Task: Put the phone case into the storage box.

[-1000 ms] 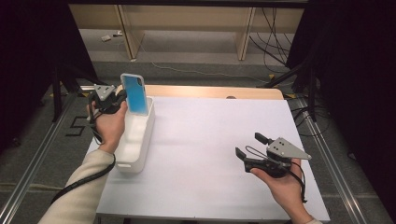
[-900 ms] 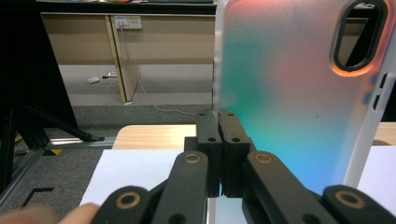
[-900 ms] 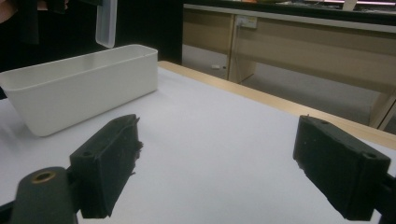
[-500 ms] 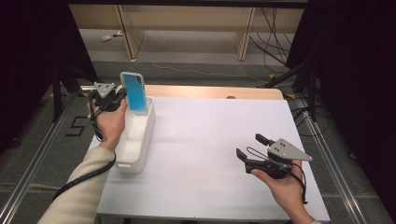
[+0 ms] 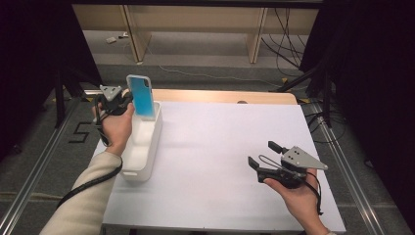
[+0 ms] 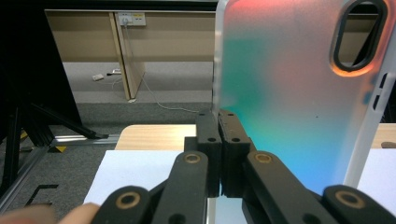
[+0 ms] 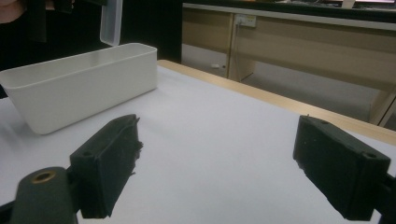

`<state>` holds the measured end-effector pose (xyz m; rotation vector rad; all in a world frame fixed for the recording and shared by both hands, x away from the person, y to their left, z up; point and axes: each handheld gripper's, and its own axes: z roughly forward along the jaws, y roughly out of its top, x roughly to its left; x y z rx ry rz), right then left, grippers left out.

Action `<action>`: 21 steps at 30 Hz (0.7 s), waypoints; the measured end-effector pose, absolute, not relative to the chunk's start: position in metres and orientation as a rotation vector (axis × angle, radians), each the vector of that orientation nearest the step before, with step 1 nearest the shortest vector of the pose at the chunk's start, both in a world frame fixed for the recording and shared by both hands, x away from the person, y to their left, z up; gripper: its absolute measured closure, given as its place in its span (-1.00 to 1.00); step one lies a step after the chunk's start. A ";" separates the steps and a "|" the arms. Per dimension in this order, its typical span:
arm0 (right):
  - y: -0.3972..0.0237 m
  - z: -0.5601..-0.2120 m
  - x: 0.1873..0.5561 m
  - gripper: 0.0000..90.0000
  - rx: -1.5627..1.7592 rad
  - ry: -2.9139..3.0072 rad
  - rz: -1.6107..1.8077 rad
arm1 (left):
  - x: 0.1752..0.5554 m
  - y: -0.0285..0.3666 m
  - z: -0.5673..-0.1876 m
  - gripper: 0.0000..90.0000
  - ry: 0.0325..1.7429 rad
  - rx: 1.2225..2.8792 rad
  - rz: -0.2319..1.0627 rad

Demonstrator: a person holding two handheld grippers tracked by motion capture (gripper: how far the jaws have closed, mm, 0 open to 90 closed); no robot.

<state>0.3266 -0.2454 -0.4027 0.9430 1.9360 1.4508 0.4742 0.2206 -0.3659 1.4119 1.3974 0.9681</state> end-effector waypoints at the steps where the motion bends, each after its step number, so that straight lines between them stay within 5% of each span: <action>1: -0.245 -0.403 0.327 -0.66 0.943 1.936 1.451 | 0.474 0.221 -0.366 0.96 1.397 1.412 0.968; 21: -0.246 -0.404 0.325 -0.65 0.944 1.939 1.453 | 0.485 0.218 -0.369 0.96 1.413 1.426 0.989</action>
